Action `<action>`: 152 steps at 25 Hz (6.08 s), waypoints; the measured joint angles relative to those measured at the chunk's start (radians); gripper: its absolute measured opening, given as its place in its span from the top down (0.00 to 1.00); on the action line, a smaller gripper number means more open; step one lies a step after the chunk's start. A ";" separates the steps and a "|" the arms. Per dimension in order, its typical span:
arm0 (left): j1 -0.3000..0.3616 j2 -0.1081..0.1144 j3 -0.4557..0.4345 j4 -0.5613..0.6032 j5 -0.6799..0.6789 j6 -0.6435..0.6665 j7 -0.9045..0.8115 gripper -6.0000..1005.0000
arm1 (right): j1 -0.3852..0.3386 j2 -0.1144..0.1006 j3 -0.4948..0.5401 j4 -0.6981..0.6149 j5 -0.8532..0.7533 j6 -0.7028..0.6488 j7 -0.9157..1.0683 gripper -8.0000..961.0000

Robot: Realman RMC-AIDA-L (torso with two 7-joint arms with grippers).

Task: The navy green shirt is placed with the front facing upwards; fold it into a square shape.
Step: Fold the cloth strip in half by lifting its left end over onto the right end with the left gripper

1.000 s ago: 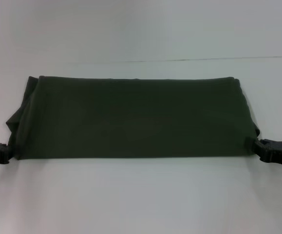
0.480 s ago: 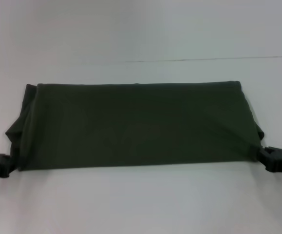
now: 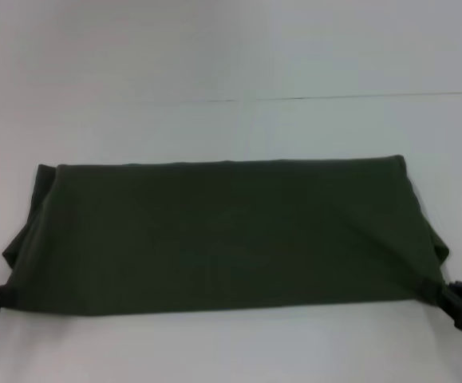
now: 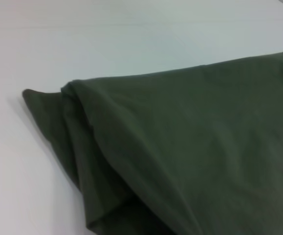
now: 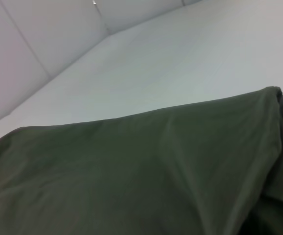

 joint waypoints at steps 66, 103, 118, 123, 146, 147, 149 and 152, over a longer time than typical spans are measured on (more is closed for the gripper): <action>-0.049 -0.005 -0.142 -0.210 -0.290 -0.086 -0.023 0.38 | 0.062 0.007 0.217 0.018 -0.160 -0.158 -0.106 0.17; -0.239 0.098 0.016 -0.074 0.212 -0.122 -0.714 0.15 | 0.160 -0.006 0.353 0.014 -0.162 -0.353 -0.158 0.17; -0.241 0.096 0.057 -0.132 0.217 -0.182 -0.719 0.16 | 0.162 -0.001 0.352 0.015 -0.165 -0.354 -0.151 0.17; -0.240 0.093 0.066 -0.133 0.221 -0.186 -0.719 0.16 | 0.162 -0.002 0.352 0.015 -0.165 -0.359 -0.150 0.17; -0.244 0.092 0.084 -0.162 0.244 -0.208 -0.727 0.16 | 0.164 -0.003 0.352 0.015 -0.163 -0.356 -0.150 0.17; -0.245 0.092 0.084 -0.162 0.244 -0.207 -0.727 0.16 | 0.164 -0.003 0.352 0.015 -0.163 -0.356 -0.150 0.17; -0.249 0.093 0.084 -0.168 0.241 -0.204 -0.728 0.16 | 0.164 -0.005 0.352 0.015 -0.162 -0.356 -0.150 0.17; -0.258 0.098 0.080 -0.190 0.238 -0.202 -0.728 0.16 | 0.164 -0.006 0.352 0.015 -0.161 -0.356 -0.150 0.17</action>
